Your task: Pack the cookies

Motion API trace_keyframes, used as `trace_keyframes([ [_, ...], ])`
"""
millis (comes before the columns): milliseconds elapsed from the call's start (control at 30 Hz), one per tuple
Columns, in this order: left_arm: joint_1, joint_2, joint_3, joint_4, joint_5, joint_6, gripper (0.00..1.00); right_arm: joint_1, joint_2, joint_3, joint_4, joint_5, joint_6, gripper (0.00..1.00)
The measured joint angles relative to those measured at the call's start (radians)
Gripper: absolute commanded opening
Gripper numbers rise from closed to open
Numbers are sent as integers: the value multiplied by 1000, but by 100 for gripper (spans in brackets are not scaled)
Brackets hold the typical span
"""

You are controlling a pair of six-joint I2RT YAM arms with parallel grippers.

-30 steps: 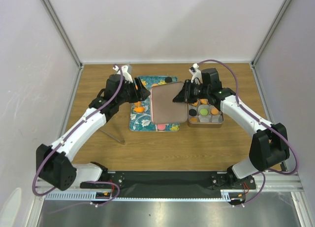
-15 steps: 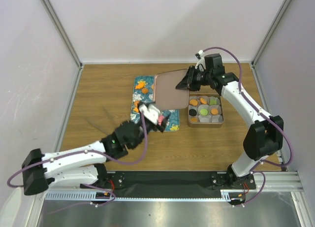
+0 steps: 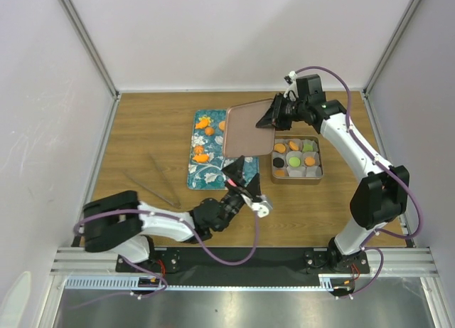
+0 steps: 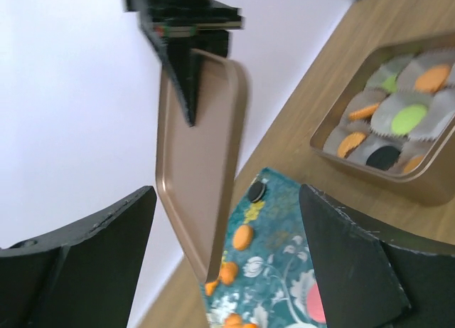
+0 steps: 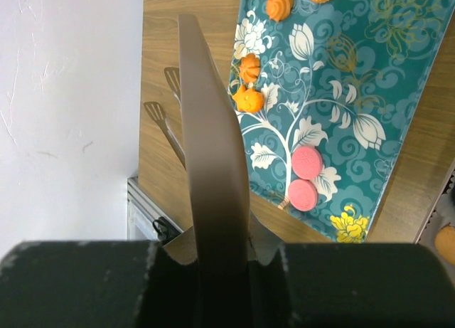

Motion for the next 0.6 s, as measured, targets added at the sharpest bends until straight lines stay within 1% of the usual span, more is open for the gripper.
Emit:
trace_keyframes([
  [100,5,122,45,40,-3,119,88,0,-1,0,-1,3,6,0],
  [233,20,222,104,53,-3,214,86,0,-5,-1,-4,8,11,0],
  [433,74,243,161,72,-10,272,84,0,-34,-35,-8,11,11,0],
  [533,98,243,183,85,-10,271,80,0,-41,-54,-9,11,13,0],
  [600,109,243,196,90,-9,262,76,0,-42,-66,-9,11,15,0],
])
